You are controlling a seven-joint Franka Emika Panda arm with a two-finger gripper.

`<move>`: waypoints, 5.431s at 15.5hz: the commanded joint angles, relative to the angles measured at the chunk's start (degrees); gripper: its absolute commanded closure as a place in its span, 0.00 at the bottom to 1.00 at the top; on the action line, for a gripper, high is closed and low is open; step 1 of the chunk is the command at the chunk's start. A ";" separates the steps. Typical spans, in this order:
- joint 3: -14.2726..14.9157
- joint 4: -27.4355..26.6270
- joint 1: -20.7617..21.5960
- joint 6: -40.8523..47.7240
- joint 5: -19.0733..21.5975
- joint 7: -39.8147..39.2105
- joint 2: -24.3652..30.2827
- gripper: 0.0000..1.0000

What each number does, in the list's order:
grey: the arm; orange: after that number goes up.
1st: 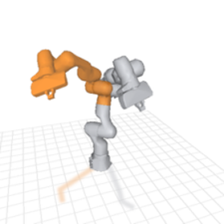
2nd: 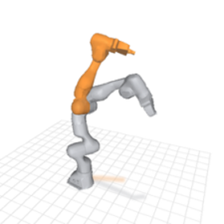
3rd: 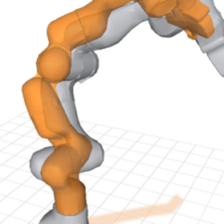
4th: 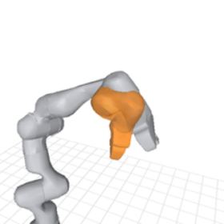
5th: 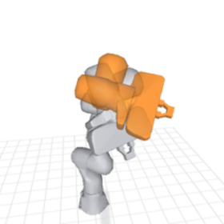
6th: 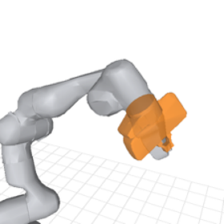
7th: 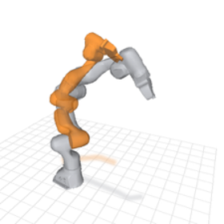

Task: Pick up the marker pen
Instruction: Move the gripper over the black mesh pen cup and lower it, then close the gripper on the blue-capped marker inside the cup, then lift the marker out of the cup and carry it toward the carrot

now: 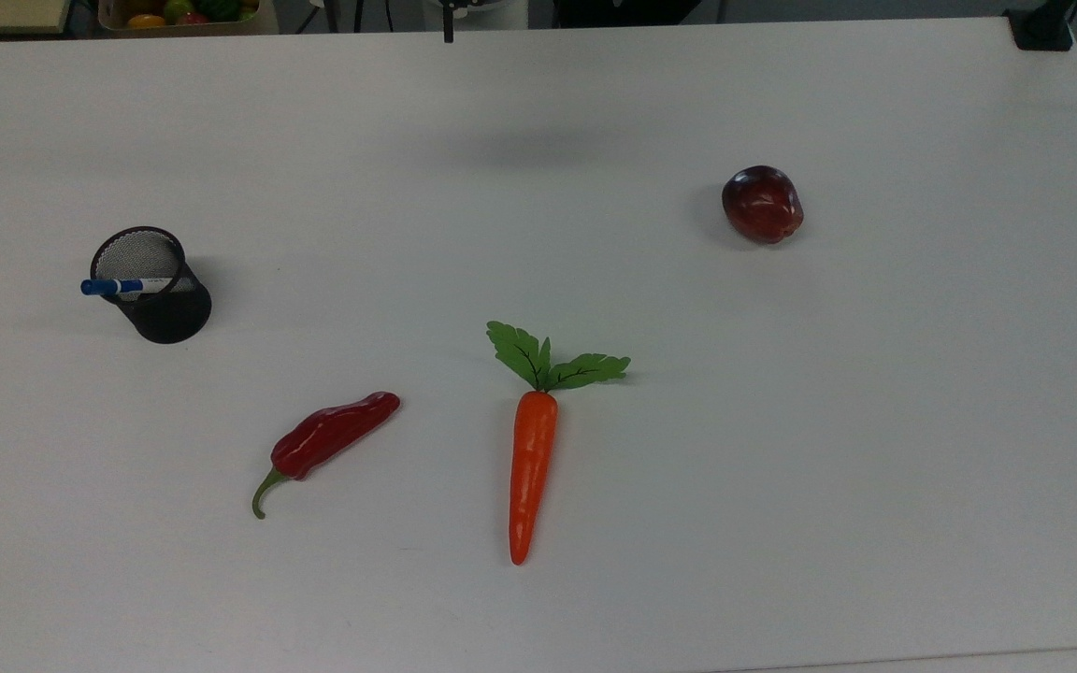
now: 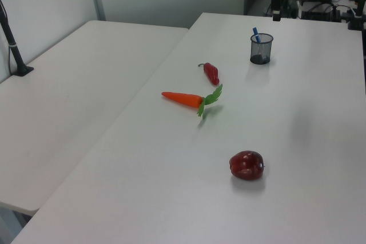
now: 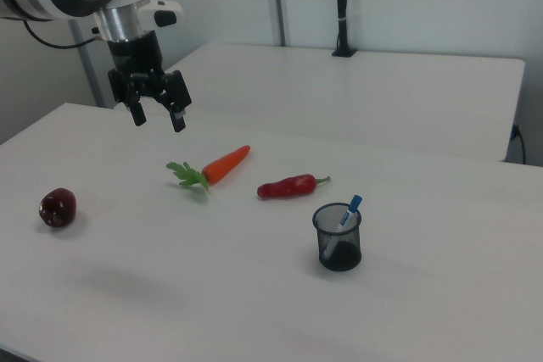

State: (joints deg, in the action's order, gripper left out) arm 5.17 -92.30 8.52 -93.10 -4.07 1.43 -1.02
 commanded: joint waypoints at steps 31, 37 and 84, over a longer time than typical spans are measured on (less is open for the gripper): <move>1.33 -0.33 -19.94 -38.10 -0.07 -1.17 -17.08 0.16; 1.33 -0.51 -20.65 -43.30 0.02 -0.99 -21.12 0.38; -0.69 -3.85 0.17 -18.97 4.59 3.05 -11.54 0.89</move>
State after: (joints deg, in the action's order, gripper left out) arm 4.58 -94.00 5.76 -114.67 -0.56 4.08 -11.86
